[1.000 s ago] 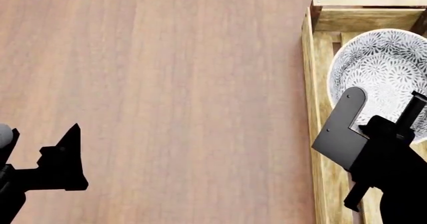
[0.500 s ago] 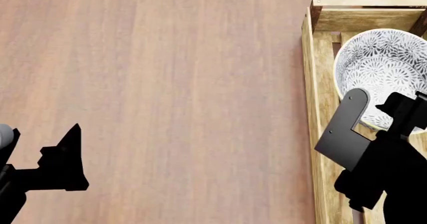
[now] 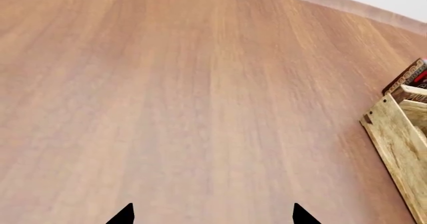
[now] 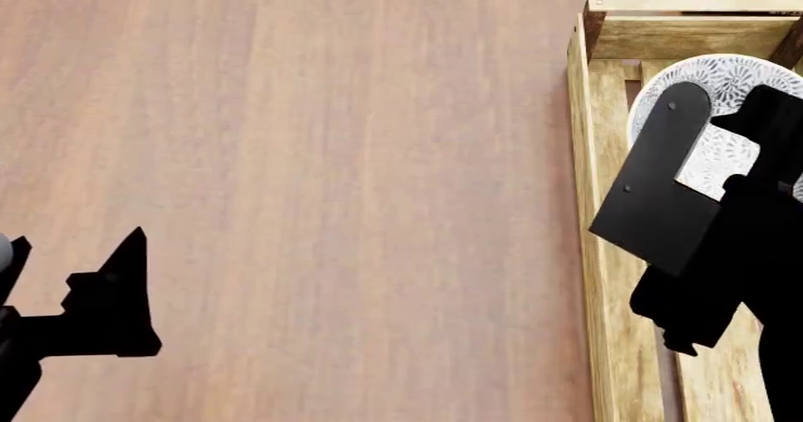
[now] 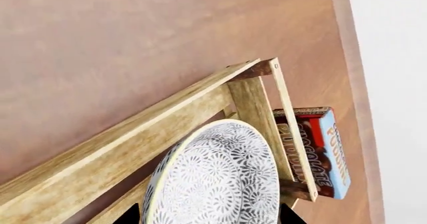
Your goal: Pick up the bowl on the left and put it in the tray.
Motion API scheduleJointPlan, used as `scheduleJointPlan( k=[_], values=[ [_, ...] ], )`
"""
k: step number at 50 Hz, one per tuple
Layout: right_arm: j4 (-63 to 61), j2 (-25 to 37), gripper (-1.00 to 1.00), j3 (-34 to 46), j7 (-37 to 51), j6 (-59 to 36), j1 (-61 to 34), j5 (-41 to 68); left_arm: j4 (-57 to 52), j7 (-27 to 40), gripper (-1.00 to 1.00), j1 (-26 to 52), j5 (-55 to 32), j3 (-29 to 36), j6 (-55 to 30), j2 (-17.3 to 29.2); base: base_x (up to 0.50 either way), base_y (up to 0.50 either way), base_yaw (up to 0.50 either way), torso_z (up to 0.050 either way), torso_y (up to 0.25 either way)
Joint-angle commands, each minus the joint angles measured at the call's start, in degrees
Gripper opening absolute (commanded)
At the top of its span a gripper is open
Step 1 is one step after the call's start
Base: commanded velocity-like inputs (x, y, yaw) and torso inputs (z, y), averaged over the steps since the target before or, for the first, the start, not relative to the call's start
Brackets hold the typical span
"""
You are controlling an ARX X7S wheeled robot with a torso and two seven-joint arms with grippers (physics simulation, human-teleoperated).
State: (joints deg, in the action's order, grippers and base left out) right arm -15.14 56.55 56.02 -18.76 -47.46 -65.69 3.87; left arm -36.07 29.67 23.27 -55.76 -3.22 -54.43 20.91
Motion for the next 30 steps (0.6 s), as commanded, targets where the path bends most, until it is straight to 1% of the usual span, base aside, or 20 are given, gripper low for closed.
scheduleJointPlan(
  k=[1,6,7,10,11,12,13,15,17,19,20,21,22,24,25,26,27,28,29,30],
  values=[
    [-12.1,3.3,1.00,-3.2,-0.7,-4.6,-3.1,0.8,-0.7,0.5,1.00,0.1,-0.8,-0.4,-0.1,0.5,0.00,0.00,0.00,0.000,0.000],
    [-21.1,6.6,1.00,-7.1,5.2,-4.8,0.9,2.8,-1.2,0.7,1.00,-0.2,-1.1,-0.8,0.0,0.9,0.00,0.00,0.00,0.000,0.000],
    [-23.7,7.4,1.00,-8.9,8.6,-5.4,2.7,3.5,-1.5,0.8,1.00,-0.4,-1.2,-0.9,0.1,1.0,0.00,0.00,0.00,0.000,0.000],
    [-27.6,8.9,1.00,-11.1,13.9,-5.4,6.4,4.2,-1.8,0.6,1.00,-0.8,-1.0,-0.9,0.4,1.2,0.00,0.00,0.00,0.000,0.000],
    [-29.6,9.4,1.00,-14.3,18.6,-5.4,9.6,6.7,-2.0,0.5,1.00,-1.1,-1.0,-1.0,0.6,1.3,0.00,0.00,0.00,0.000,0.000],
    [-30.2,9.5,1.00,-15.7,20.5,-5.4,10.9,7.8,-2.1,0.5,1.00,-1.2,-1.0,-1.0,0.7,1.3,0.00,0.00,0.00,0.000,0.000],
    [-31.6,9.4,1.00,-19.9,26.1,-5.0,15.1,11.0,-2.2,0.2,1.00,-1.5,-0.8,-1.1,1.0,1.4,0.00,0.00,0.00,0.000,0.000],
    [-32.8,9.3,1.00,-23.3,31.2,-5.2,19.4,13.9,-2.5,0.1,1.00,-1.9,-0.5,-1.1,1.4,1.5,0.00,0.00,0.00,0.000,0.000],
    [-33.0,7.6,1.00,-28.8,38.9,-3.7,26.5,17.7,-2.9,-0.5,1.00,-2.8,1.5,-0.6,2.8,1.8,0.00,0.00,0.00,0.000,0.000],
    [-31.7,5.6,1.00,-32.7,43.9,-1.7,31.7,20.3,-2.8,-0.8,1.00,-3.4,1.7,-0.7,3.3,1.8,0.00,0.00,0.00,0.000,0.000],
    [-30.6,3.9,1.00,-35.7,48.3,1.3,35.9,20.6,-2.9,-1.2,1.00,-4.0,3.4,-0.3,4.4,2.1,0.00,0.00,0.00,0.000,0.000],
    [-29.6,2.4,1.00,-38.3,50.0,2.5,38.5,22.8,-2.8,-1.6,1.00,-4.5,3.8,-0.4,5.0,2.1,0.00,0.00,0.00,0.000,0.000],
    [-29.3,1.9,1.00,-38.8,51.2,4.1,40.1,22.2,-2.9,-1.7,1.00,-4.9,4.2,-0.4,5.4,2.1,0.00,0.00,0.00,0.000,0.000],
    [-28.8,-0.4,1.00,-43.0,54.4,7.6,45.3,24.6,-3.5,-2.6,1.00,-6.0,7.2,0.7,7.3,2.7,0.00,0.00,0.00,0.000,0.000],
    [-28.9,-2.3,1.00,-45.9,56.5,11.6,50.3,25.4,-4.0,-3.0,1.00,-7.5,7.5,0.3,8.4,2.7,0.00,0.00,0.00,0.000,0.000],
    [-28.8,-3.1,1.00,-47.2,57.2,13.4,52.6,26.0,-4.1,-3.3,1.00,-8.1,7.7,0.2,8.8,2.7,0.00,0.00,0.00,0.000,0.000],
    [-28.6,-5.3,1.00,-49.4,58.6,18.5,57.6,25.5,-4.3,-4.0,1.00,-9.5,9.1,0.3,10.4,2.9,0.00,0.00,0.00,0.000,0.000],
    [-28.0,-6.6,1.00,-50.6,58.7,21.7,59.9,25.5,-4.4,-4.4,1.00,-10.2,9.4,0.2,11.1,2.9,0.00,0.00,0.00,0.000,0.000],
    [-26.7,-9.4,1.00,-52.0,59.5,25.3,63.9,26.2,-4.5,-5.4,1.00,-12.0,10.8,0.1,13.1,2.8,0.00,0.00,0.00,0.000,0.000],
    [-26.4,-10.1,1.00,-52.5,59.3,25.7,64.9,27.9,-4.6,-6.2,1.00,-13.0,11.8,0.3,14.4,2.9,0.00,0.00,0.00,0.000,0.000]
  ],
)
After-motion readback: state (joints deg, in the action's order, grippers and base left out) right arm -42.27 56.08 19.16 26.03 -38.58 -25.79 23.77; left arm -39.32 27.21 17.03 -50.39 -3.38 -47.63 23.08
